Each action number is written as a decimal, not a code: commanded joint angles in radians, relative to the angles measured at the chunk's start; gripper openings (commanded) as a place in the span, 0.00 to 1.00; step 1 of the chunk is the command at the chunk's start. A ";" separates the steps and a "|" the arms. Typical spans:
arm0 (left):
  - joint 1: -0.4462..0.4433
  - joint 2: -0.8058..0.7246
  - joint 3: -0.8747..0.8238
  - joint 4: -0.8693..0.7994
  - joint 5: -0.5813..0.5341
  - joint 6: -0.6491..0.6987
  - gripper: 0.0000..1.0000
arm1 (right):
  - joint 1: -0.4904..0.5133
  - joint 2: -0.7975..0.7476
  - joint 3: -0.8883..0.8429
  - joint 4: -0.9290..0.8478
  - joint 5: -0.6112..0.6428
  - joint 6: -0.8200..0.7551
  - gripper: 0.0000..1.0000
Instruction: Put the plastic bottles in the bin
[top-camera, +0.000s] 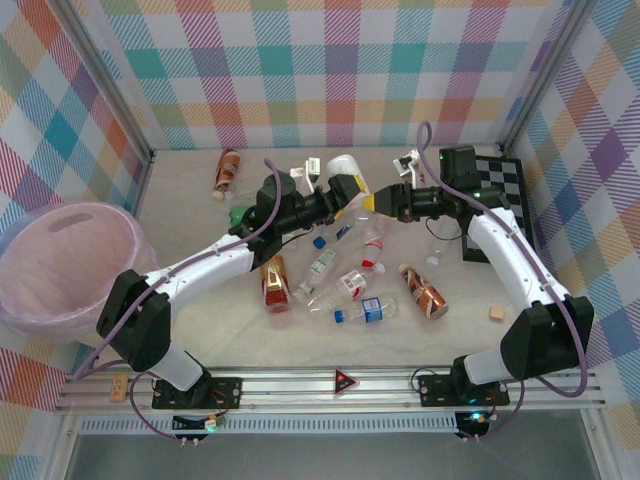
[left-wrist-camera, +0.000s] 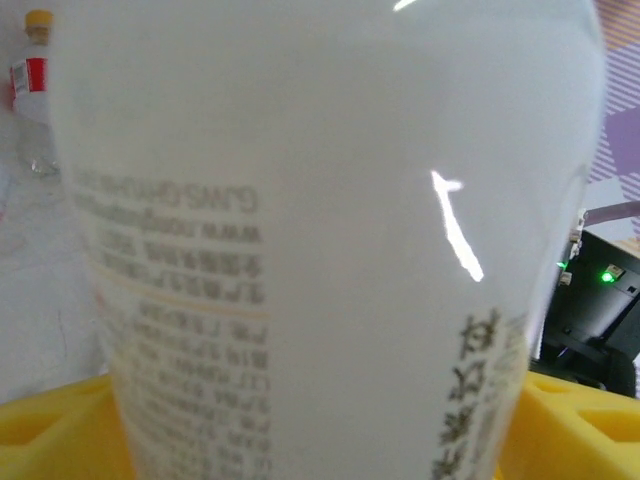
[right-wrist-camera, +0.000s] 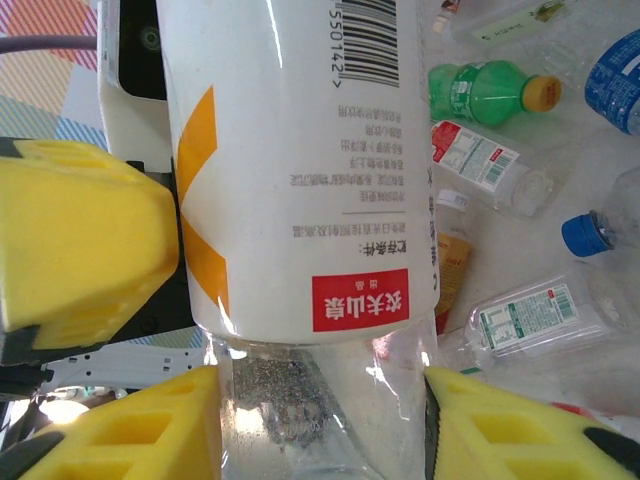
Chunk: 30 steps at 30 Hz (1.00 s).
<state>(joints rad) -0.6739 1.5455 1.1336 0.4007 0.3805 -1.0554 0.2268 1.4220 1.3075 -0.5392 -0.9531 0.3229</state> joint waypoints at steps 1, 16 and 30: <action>-0.010 0.011 0.012 0.054 -0.010 -0.010 0.76 | 0.006 0.012 -0.008 0.063 -0.044 0.013 0.48; -0.011 0.019 0.154 -0.170 -0.061 0.118 0.63 | -0.066 0.006 0.108 -0.052 -0.019 -0.021 0.90; 0.081 -0.170 0.476 -0.838 -0.352 0.483 0.55 | -0.292 -0.088 0.007 -0.032 0.020 0.068 0.94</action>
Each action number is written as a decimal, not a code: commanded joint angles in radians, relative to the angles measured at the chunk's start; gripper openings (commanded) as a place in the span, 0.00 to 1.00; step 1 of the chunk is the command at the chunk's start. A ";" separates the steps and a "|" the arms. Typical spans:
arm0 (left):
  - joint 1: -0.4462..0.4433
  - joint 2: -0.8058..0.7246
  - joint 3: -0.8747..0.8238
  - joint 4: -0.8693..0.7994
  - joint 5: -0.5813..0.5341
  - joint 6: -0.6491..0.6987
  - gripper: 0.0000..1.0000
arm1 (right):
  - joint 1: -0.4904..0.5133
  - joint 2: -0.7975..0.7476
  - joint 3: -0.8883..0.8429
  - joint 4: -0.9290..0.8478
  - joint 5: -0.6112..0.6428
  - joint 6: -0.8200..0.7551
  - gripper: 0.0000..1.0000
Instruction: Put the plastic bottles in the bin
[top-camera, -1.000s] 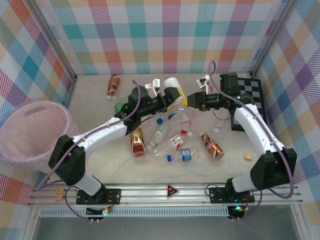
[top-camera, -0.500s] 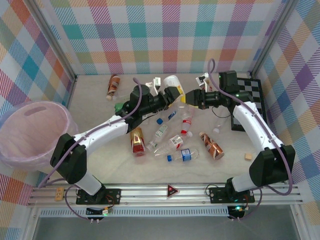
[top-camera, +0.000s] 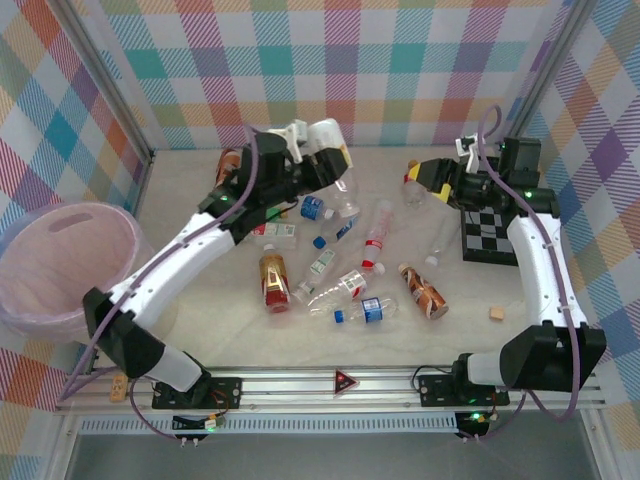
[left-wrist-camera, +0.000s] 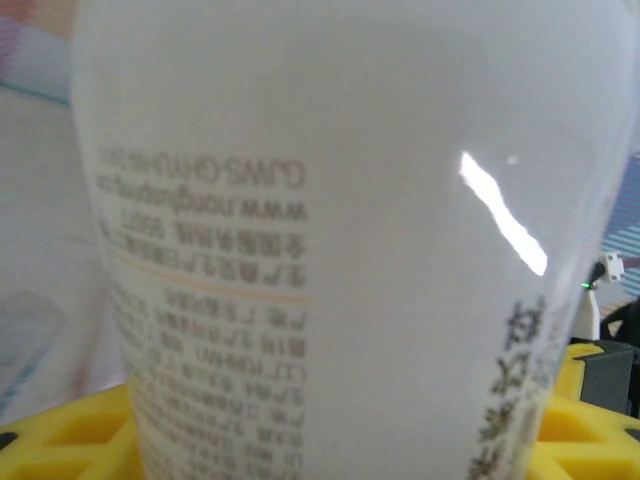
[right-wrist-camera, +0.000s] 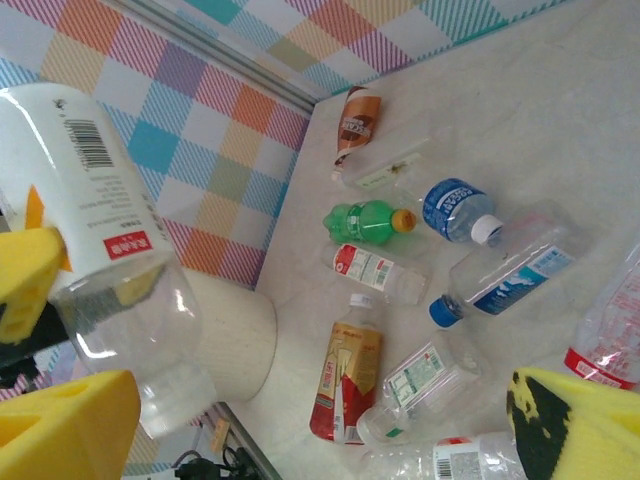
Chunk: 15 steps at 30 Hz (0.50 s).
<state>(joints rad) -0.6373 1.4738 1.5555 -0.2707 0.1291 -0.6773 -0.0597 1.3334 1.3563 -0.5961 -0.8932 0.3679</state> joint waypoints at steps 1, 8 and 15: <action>0.072 -0.136 0.064 -0.216 -0.122 0.127 0.55 | -0.006 0.005 -0.060 0.032 -0.042 0.024 0.94; 0.260 -0.377 0.202 -0.594 -0.443 0.291 0.44 | -0.005 0.052 -0.147 0.021 -0.082 -0.004 0.93; 0.368 -0.439 0.339 -0.828 -0.770 0.430 0.36 | -0.006 0.102 -0.202 0.017 -0.070 -0.024 0.93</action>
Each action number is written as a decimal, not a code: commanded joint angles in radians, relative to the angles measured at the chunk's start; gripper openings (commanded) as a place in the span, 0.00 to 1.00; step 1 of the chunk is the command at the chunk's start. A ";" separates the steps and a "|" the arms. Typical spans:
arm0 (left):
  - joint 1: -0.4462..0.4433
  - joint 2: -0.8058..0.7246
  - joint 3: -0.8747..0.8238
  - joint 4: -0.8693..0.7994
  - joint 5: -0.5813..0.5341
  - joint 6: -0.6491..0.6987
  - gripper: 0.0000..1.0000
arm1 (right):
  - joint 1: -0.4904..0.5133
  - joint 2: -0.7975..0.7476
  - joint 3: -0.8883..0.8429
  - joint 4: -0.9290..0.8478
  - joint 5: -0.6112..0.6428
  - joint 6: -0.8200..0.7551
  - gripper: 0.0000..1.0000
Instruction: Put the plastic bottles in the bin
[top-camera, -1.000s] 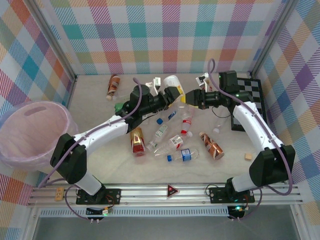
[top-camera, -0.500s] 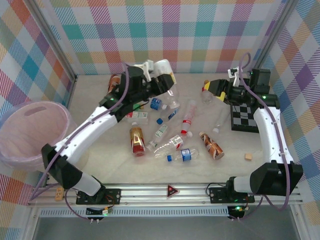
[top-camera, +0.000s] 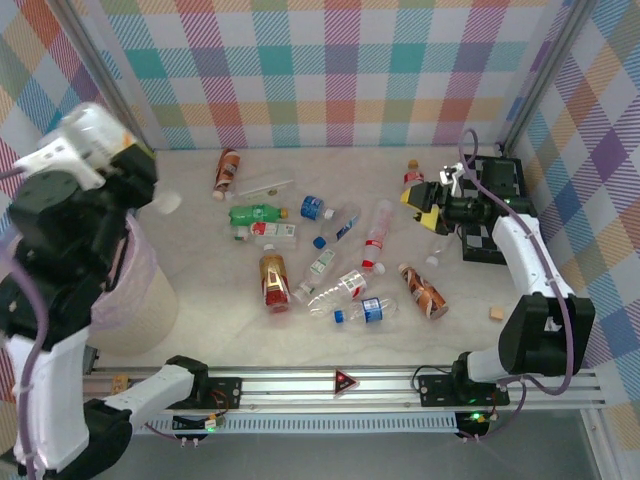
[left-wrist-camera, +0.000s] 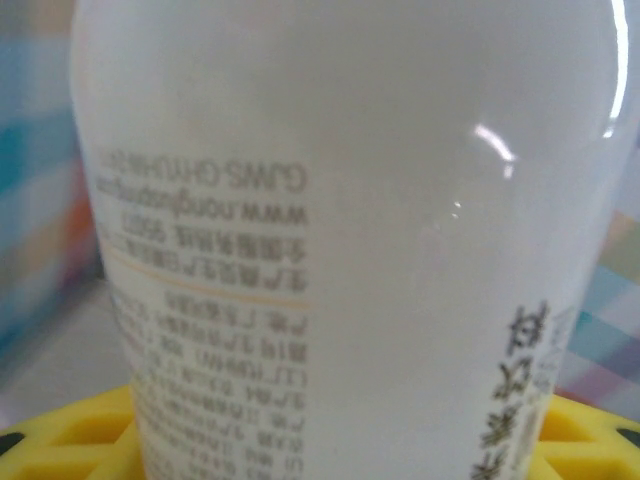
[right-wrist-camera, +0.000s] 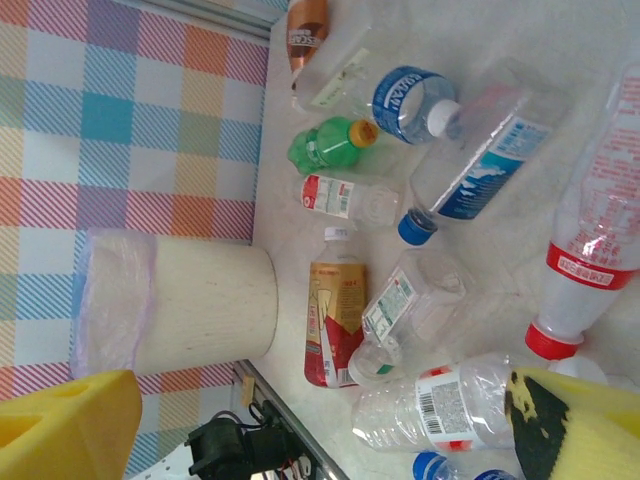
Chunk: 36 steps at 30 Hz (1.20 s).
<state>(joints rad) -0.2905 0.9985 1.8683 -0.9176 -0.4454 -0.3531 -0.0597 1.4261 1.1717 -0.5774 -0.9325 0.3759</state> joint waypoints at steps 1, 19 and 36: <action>0.027 0.044 0.044 -0.205 -0.234 0.122 0.35 | -0.006 0.014 -0.020 -0.002 -0.035 -0.034 0.93; 0.712 0.183 -0.104 -0.258 0.228 0.212 0.25 | 0.000 -0.018 -0.056 -0.008 -0.035 -0.049 0.92; 0.768 0.045 -0.578 -0.133 0.173 0.205 0.22 | 0.000 0.024 -0.052 -0.014 0.010 -0.048 0.94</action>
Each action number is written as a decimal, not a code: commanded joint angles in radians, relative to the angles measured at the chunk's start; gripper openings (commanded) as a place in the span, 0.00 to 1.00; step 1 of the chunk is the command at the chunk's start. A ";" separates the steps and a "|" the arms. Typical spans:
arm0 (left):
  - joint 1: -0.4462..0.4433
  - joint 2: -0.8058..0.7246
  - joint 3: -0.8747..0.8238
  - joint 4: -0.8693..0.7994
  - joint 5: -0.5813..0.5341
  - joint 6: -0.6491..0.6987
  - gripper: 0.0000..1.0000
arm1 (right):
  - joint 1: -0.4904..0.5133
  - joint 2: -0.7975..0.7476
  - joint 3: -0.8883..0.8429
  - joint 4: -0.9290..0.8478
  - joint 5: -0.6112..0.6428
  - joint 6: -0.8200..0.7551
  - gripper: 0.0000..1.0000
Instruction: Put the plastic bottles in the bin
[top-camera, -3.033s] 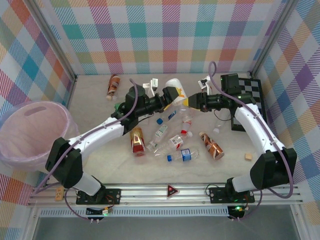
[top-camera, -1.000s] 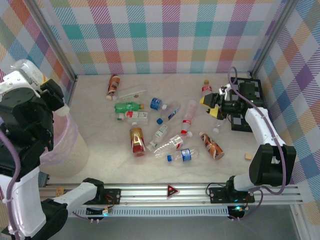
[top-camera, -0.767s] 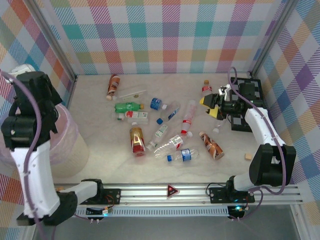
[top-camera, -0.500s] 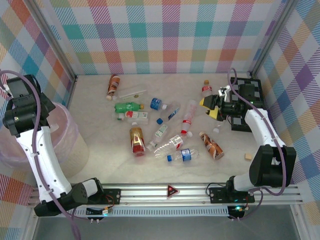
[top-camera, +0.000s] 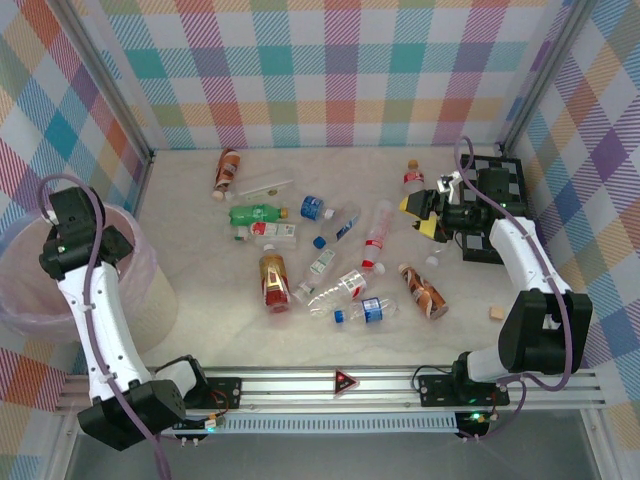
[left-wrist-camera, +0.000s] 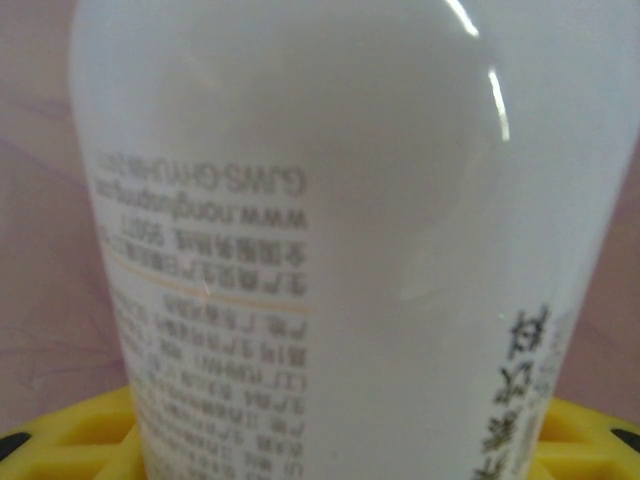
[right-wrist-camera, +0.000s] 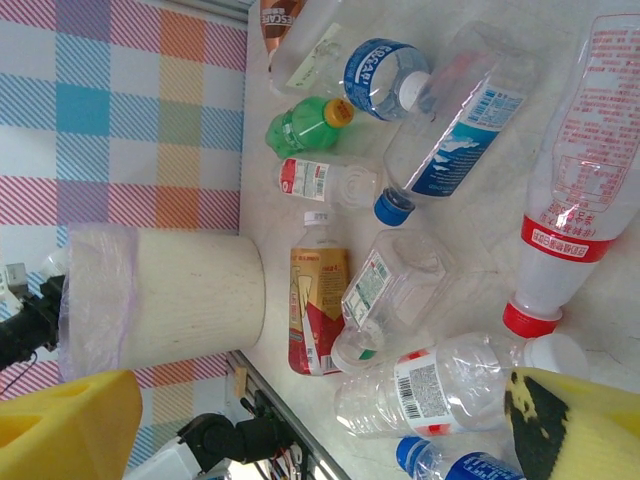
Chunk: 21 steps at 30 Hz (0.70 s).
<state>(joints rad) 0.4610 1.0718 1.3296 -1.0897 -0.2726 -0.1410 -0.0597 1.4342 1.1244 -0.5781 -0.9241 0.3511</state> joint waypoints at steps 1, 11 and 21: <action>0.016 -0.034 -0.061 0.047 0.012 -0.011 0.23 | 0.002 0.018 -0.006 -0.019 0.007 -0.025 0.95; 0.016 -0.035 -0.153 0.094 0.069 -0.012 0.39 | 0.011 0.023 -0.012 -0.042 0.075 -0.026 1.00; 0.016 -0.009 -0.095 0.081 0.137 0.007 0.91 | 0.024 0.031 0.016 -0.066 0.099 -0.029 1.00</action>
<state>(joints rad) 0.4675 1.0637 1.2182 -0.9737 -0.1745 -0.1474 -0.0452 1.4483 1.1233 -0.6170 -0.8288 0.3508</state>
